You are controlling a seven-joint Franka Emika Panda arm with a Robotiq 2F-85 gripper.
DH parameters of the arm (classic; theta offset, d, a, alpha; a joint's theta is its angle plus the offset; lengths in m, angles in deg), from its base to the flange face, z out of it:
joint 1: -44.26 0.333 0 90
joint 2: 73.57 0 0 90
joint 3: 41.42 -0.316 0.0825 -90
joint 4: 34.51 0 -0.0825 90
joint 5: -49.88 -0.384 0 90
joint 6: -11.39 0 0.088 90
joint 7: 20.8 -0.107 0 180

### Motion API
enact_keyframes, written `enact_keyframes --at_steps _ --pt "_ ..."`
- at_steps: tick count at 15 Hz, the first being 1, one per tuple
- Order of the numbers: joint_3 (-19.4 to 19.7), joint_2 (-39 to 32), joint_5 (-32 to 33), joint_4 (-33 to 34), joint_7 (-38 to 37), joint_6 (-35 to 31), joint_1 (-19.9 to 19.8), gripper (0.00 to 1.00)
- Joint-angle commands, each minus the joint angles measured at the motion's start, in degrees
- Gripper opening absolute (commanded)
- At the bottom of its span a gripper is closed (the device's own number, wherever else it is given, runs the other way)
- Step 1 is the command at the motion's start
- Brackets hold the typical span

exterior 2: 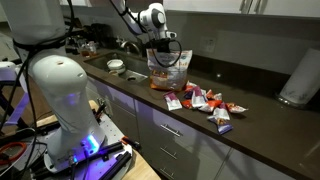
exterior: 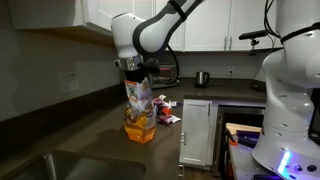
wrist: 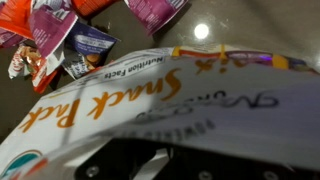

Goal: Take a pack of snacks out of the big packet and put it on the counter

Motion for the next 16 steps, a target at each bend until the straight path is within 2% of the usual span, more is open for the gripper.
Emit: enact_keyframes --at_steps 1,4,16 --pt "-1.1 4.5 -0.2 -1.3 -1.7 2.8 -0.1 0.08" --pt "-1.5 6.4 -0.6 -1.6 -2.4 3.8 -0.4 0.08" --pt "-1.9 9.1 0.0 5.2 -2.9 6.6 -0.8 0.08"
